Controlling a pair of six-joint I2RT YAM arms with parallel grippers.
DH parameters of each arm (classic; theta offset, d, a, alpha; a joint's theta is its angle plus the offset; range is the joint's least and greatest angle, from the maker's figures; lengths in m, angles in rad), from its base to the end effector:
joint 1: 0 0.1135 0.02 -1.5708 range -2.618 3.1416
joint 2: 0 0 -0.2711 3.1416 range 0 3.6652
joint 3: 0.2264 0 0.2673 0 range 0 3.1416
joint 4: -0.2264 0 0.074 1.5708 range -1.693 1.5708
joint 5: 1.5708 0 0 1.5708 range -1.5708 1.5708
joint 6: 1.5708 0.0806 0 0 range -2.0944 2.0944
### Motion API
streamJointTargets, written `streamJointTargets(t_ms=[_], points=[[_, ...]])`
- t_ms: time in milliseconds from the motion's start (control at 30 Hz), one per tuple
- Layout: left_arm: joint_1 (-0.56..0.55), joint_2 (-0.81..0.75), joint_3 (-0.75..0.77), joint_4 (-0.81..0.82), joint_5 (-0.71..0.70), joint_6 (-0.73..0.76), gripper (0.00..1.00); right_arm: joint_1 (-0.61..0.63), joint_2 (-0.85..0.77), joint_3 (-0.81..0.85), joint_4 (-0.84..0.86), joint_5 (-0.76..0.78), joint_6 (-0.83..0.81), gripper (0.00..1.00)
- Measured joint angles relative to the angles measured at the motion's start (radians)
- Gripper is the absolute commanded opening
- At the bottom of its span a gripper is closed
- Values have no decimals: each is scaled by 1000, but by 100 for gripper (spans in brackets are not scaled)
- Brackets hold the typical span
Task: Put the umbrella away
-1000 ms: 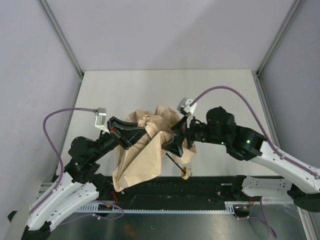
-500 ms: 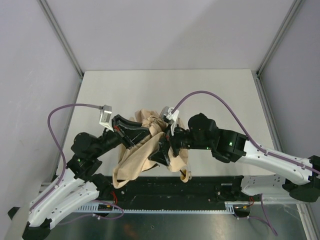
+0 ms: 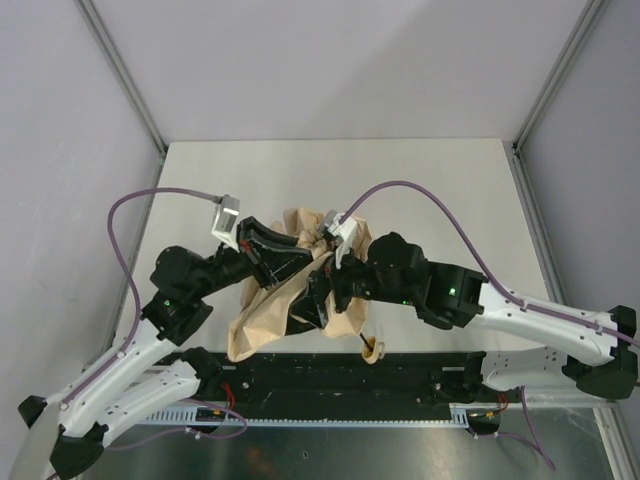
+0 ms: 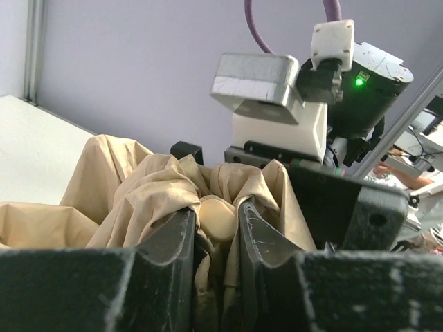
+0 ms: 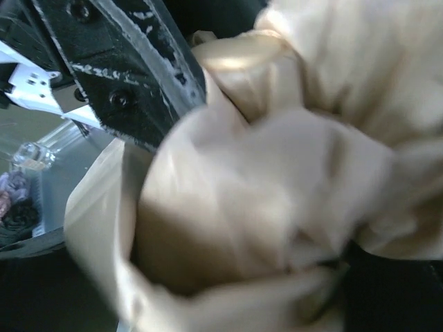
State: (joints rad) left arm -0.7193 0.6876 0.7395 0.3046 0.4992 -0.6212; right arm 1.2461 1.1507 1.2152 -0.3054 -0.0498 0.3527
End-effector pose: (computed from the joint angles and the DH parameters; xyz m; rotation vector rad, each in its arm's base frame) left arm 0.1274 -0.1629 0.4095 0.5470 1.2911 -1.4400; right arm 0.0969 0.3003 0.4008 -0.8882 1.7650 1.1448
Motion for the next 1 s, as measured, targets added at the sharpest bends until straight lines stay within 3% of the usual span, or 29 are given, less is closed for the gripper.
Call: streamJointTargets(t_ms=[333, 533, 633, 733, 1000], points=[[8, 60, 11, 41, 92, -7, 0, -8, 37, -23, 37, -23, -93, 94], [8, 58, 11, 76, 101, -16, 0, -42, 29, -65, 130, -72, -94, 59], [0, 53, 9, 85, 110, -21, 0, -50, 31, -77, 171, -95, -85, 27], [-8, 43, 8, 108, 117, -46, 0, -55, 31, -89, 203, -144, -81, 5], [-33, 39, 8, 140, 137, -64, 3, -60, -14, -165, 345, -270, -40, 0]])
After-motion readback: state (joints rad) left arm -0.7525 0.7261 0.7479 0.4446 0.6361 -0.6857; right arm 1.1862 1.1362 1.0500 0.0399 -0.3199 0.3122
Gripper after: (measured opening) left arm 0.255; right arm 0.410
